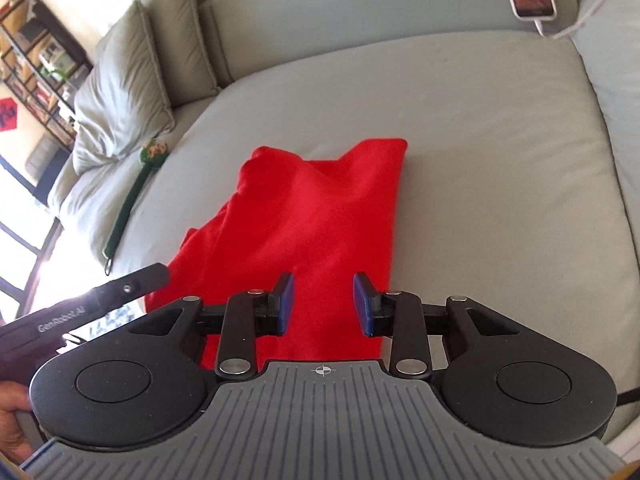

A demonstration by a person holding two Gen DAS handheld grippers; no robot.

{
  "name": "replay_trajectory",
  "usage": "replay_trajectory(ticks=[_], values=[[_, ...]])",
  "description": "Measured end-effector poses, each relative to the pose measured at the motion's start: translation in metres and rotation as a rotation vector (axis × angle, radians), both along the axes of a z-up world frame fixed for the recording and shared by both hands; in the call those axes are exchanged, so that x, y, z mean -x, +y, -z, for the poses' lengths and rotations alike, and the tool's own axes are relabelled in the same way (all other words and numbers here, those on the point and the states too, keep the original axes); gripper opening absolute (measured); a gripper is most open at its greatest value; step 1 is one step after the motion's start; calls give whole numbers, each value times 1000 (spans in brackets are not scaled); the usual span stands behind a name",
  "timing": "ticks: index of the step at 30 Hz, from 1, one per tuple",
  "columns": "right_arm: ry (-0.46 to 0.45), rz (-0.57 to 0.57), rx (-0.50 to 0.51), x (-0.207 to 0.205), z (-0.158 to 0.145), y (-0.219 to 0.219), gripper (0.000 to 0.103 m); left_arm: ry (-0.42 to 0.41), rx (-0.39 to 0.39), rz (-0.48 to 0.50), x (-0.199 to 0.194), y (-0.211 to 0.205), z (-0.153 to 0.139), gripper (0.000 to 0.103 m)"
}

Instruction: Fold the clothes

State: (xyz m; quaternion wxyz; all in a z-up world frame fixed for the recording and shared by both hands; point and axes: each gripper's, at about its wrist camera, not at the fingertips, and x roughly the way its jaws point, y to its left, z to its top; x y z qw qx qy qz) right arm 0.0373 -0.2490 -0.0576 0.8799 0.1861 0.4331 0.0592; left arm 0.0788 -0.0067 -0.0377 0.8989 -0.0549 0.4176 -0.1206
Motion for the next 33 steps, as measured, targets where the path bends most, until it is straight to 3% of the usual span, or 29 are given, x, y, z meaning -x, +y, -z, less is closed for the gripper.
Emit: replay_trajectory(ticks=[2,4,7,11,13,16,21,24,28,31,33], values=[[-21,-62,59,-9,5,15,35,40,21,-78,-7,11,13,20],[-12,-136,134,-14,17,31,37,51,13,-125,-8,20,20,26],[0,-222,229,-7,38,40,38,75,67,-148,-7,33,24,30],[8,-245,274,18,31,29,38,67,52,-130,-8,28,25,31],[101,-218,311,26,29,18,48,67,50,-129,-10,25,26,32],[141,-146,225,36,24,-8,46,69,63,-130,-10,28,28,36],[35,-2,100,24,2,-35,45,69,71,-133,-8,28,30,38],[11,55,38,-8,2,-42,13,55,61,-132,-6,26,30,38],[22,105,-32,-61,18,-40,13,19,27,-119,0,21,31,36],[33,64,-46,-96,35,-26,14,0,-1,-104,3,17,31,35],[89,23,-65,-118,57,-20,15,3,4,-99,1,18,32,36]])
